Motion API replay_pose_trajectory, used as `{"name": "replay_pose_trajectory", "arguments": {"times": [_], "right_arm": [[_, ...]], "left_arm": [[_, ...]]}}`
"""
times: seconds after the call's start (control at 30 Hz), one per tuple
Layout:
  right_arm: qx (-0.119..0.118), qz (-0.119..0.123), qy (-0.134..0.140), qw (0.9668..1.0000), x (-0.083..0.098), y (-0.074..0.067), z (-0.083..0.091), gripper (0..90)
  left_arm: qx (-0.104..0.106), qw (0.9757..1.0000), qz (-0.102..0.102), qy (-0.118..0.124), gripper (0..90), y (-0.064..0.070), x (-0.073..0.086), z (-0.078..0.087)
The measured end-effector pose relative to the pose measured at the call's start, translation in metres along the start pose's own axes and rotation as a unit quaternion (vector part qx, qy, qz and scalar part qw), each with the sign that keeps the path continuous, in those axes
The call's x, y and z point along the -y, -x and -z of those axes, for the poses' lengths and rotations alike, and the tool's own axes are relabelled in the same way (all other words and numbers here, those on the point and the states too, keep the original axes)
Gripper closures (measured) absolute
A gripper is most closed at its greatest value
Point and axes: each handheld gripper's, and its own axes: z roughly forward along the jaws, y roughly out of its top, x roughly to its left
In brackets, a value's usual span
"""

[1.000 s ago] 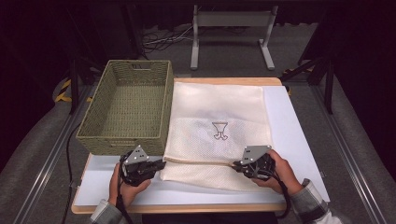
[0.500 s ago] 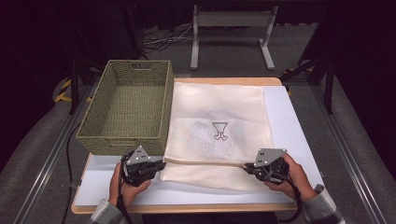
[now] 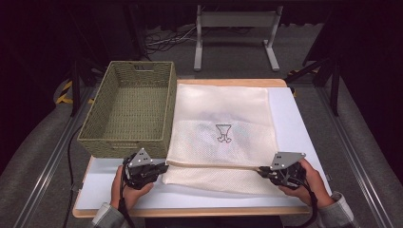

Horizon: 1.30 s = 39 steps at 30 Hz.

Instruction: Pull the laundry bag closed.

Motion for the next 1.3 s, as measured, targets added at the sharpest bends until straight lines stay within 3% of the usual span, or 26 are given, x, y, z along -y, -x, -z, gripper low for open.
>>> {"name": "replay_pose_trajectory", "arguments": {"times": [0.33,0.43,0.73,0.9,1.1,1.3], "right_arm": [[0.015,-0.005,-0.012,0.9998,0.01,0.004,0.006,82.3],[0.01,-0.014,-0.009,0.9998,0.012,0.005,0.007,82.3],[0.034,-0.029,-0.03,0.9985,0.03,0.013,0.014,82.3],[0.033,-0.034,-0.031,0.9984,0.036,0.015,0.016,82.4],[0.056,-0.032,-0.055,0.9964,0.039,0.016,0.018,82.3],[0.062,-0.047,-0.059,0.9952,0.046,0.019,0.021,82.4]], "left_arm": [[0.002,1.0,0.003,-0.001,85.2,0.0,0.001,0.0],[-0.001,1.0,0.001,-0.003,85.2,0.0,0.001,0.0],[-0.002,1.0,0.0,-0.004,85.2,0.0,0.001,0.0],[-0.004,1.0,-0.003,-0.006,85.2,0.0,0.001,0.0],[-0.002,1.0,0.0,-0.005,85.2,-0.001,0.001,0.0],[-0.003,1.0,-0.002,-0.006,85.2,-0.001,0.001,0.0]]}}
